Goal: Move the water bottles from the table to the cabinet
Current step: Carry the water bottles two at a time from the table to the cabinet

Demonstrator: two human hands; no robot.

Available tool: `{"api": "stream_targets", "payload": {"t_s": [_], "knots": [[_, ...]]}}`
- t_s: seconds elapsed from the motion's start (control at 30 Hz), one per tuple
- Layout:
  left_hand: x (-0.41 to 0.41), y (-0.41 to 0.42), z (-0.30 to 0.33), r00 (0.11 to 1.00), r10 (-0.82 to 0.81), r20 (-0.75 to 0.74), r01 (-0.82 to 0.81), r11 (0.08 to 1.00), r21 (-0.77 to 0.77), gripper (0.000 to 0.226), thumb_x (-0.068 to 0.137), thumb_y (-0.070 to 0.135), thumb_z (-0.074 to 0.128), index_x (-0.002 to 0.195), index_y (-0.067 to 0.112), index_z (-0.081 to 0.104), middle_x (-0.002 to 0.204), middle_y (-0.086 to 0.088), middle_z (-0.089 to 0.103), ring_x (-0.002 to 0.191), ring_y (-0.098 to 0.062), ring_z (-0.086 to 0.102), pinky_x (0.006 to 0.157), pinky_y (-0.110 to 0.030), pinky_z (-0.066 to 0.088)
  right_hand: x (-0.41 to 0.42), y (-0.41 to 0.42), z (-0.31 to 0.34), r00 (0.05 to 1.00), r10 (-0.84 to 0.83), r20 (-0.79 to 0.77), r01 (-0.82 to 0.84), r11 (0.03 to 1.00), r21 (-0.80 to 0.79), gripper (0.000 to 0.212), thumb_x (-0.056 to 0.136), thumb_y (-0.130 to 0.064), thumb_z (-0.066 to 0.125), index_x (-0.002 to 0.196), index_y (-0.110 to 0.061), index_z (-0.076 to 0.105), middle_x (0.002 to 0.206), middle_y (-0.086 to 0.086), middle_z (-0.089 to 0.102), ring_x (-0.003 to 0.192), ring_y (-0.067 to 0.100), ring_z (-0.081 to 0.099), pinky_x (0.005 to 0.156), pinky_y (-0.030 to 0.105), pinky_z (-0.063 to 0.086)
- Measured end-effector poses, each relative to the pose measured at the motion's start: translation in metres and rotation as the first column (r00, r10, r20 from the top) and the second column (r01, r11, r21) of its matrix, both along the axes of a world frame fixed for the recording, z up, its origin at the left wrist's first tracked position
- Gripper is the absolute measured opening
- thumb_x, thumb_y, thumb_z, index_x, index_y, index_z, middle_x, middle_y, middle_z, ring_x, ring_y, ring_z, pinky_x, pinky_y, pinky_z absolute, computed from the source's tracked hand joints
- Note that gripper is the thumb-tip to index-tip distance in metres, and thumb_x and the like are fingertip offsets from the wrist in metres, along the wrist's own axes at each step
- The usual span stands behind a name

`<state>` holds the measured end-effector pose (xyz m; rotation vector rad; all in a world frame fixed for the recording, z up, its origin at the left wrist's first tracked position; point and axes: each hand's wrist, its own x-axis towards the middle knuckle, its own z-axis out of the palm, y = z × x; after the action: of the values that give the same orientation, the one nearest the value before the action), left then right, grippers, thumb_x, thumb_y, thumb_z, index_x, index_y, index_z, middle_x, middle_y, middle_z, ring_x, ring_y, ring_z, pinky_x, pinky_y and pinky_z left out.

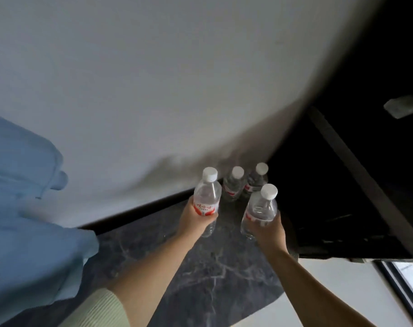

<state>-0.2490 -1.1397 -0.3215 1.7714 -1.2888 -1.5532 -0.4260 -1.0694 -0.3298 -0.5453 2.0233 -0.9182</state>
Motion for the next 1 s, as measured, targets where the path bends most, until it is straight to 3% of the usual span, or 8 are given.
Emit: {"api": "stream_targets", "payload": {"t_s": [0.1, 0.17, 0.37, 0.5, 0.63, 0.83, 0.9, 1.0], "knots": [[-0.010, -0.027, -0.037, 0.998, 0.059, -0.030, -0.059, 0.998, 0.008, 0.066, 0.071, 0.005, 0.082, 0.127, 0.019, 0.051, 0.110, 0.005, 0.063, 0.100, -0.011, 0.059, 0.084, -0.026, 0.042, 0.001, -0.024, -0.043, 0.999, -0.052, -0.006, 0.052, 0.998, -0.021, 0.076, 0.068, -0.031, 0.085, 0.132, -0.037, 0.044, 0.114, 0.000, 0.068, 0.099, 0.021, 0.067, 0.087, 0.041, 0.057], [-0.014, -0.041, -0.059, 0.995, 0.082, -0.054, -0.082, 0.997, 0.007, 0.067, 0.071, 0.003, 0.082, 0.129, 0.017, 0.051, 0.112, 0.002, 0.064, 0.100, -0.011, 0.059, 0.085, -0.025, 0.042, 0.004, -0.036, -0.061, 0.994, -0.109, -0.017, 0.109, 0.993, -0.039, 0.083, 0.069, -0.031, 0.086, 0.138, -0.038, 0.040, 0.121, -0.002, 0.066, 0.109, 0.021, 0.064, 0.093, 0.036, 0.051], [-0.028, -0.059, -0.104, 0.998, 0.036, -0.056, -0.040, 0.996, -0.076, 0.065, 0.073, 0.007, 0.082, 0.121, 0.033, 0.048, 0.108, 0.013, 0.061, 0.102, -0.004, 0.058, 0.081, -0.014, 0.043, 0.010, -0.055, -0.097, 0.976, -0.219, -0.023, 0.216, 0.973, -0.075, 0.083, 0.072, -0.027, 0.085, 0.141, -0.031, 0.040, 0.126, -0.004, 0.061, 0.117, 0.017, 0.057, 0.093, 0.027, 0.042], [-0.035, -0.062, -0.124, 0.994, 0.079, -0.073, -0.086, 0.991, -0.100, 0.067, 0.072, 0.005, 0.082, 0.111, 0.045, 0.045, 0.106, 0.020, 0.060, 0.108, -0.008, 0.058, 0.092, -0.025, 0.044, 0.013, -0.058, -0.109, 0.980, -0.198, -0.029, 0.194, 0.977, -0.089, 0.073, 0.074, -0.023, 0.083, 0.136, -0.030, 0.044, 0.119, -0.008, 0.061, 0.110, 0.013, 0.058, 0.090, 0.028, 0.044], [-0.034, -0.067, -0.132, 0.996, 0.045, -0.076, -0.053, 0.994, -0.096, 0.074, 0.072, 0.007, 0.082, 0.132, 0.028, 0.045, 0.116, 0.012, 0.060, 0.114, -0.010, 0.056, 0.094, -0.024, 0.042, 0.014, -0.056, -0.118, 0.986, -0.168, -0.012, 0.166, 0.981, -0.099, 0.081, 0.074, -0.023, 0.084, 0.141, -0.029, 0.039, 0.130, 0.000, 0.062, 0.119, 0.020, 0.059, 0.100, 0.043, 0.050], [-0.031, -0.068, -0.131, 0.998, -0.060, -0.035, 0.055, 0.992, -0.110, 0.082, 0.071, 0.010, 0.083, 0.140, 0.022, 0.039, 0.129, 0.007, 0.057, 0.120, -0.010, 0.052, 0.096, -0.023, 0.040, 0.010, -0.056, -0.112, 0.994, -0.108, -0.009, 0.107, 0.991, -0.075, 0.086, 0.076, -0.022, 0.082, 0.145, -0.024, 0.032, 0.134, 0.005, 0.058, 0.121, 0.025, 0.057, 0.099, 0.042, 0.049], [-0.028, -0.067, -0.128, 0.998, -0.061, -0.008, 0.060, 0.993, -0.103, 0.088, 0.068, 0.013, 0.086, 0.141, 0.022, 0.036, 0.136, 0.004, 0.053, 0.127, -0.013, 0.049, 0.102, -0.028, 0.042, 0.009, -0.055, -0.107, 0.997, -0.082, 0.014, 0.082, 0.995, -0.061, 0.092, 0.076, -0.021, 0.082, 0.148, -0.025, 0.025, 0.138, 0.007, 0.054, 0.125, 0.026, 0.054, 0.099, 0.041, 0.048], [-0.020, -0.063, -0.120, 0.998, -0.068, 0.020, 0.069, 0.997, -0.040, 0.116, 0.063, 0.027, 0.089, 0.151, 0.030, 0.015, 0.152, -0.003, 0.037, 0.140, -0.021, 0.037, 0.112, -0.049, 0.036, 0.007, -0.052, -0.090, 0.999, -0.033, 0.015, 0.034, 0.998, -0.057, 0.102, 0.074, -0.022, 0.083, 0.151, -0.028, 0.017, 0.147, 0.006, 0.044, 0.132, 0.025, 0.048, 0.104, 0.043, 0.045]]}}
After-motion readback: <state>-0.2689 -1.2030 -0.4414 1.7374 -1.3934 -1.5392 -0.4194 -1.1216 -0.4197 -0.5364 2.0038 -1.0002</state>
